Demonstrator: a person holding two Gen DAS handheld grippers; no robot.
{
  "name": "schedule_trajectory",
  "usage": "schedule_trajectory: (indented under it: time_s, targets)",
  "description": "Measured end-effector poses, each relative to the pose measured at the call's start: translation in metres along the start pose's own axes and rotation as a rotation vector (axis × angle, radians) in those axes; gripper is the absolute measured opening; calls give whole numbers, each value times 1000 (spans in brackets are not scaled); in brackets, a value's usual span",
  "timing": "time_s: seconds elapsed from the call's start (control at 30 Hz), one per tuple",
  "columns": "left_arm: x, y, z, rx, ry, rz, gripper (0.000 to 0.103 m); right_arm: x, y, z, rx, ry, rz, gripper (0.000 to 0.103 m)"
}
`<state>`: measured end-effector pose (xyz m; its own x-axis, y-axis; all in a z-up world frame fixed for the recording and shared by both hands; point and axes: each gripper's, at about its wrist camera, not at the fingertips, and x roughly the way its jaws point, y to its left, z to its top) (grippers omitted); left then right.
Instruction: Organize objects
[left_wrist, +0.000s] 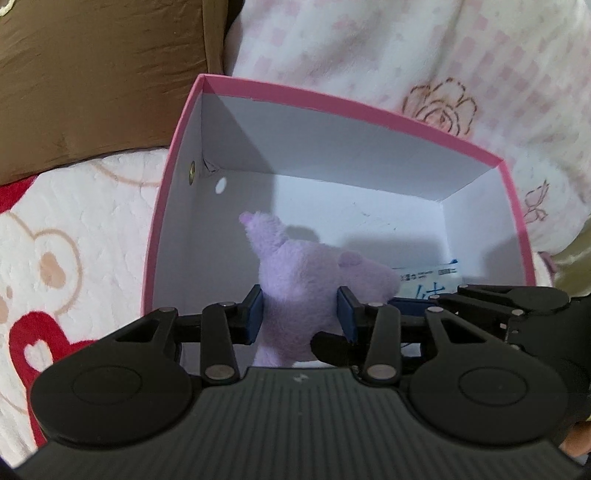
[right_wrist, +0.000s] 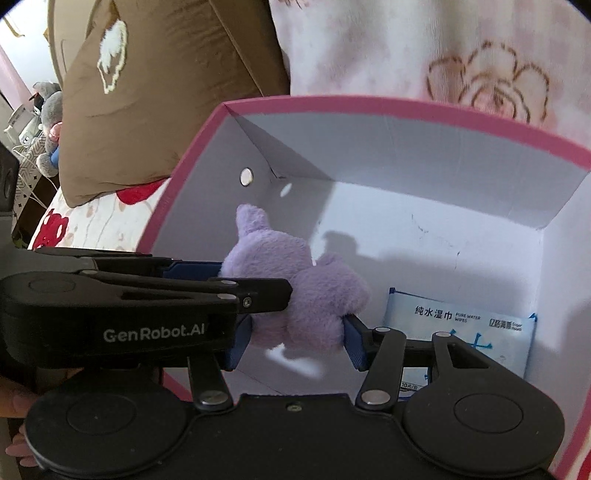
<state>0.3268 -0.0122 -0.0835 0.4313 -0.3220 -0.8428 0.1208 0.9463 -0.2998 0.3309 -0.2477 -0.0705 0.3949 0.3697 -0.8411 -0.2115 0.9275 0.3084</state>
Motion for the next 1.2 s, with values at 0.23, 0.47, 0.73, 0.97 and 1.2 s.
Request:
schedule_trajectory:
  time_s: [0.23,0.47,0.73,0.97,1.2]
  targets:
    - [11,-6,7,20,9,45,39,15,2,9,-8,56,-42,58]
    - [17,-10,1,25,21,56,39,21,-7,2,41,71,-20,58]
    - [24,-12,-2,24,32,61,39,19,-11,-5,44,80,-26,60]
    - [26,-11,-8,5,11,28,39,13,-13,-7,16,52,-65,60]
    - [12,-14,-10,-20,-26,60,54,10,-16,-7,24,32,-51,60]
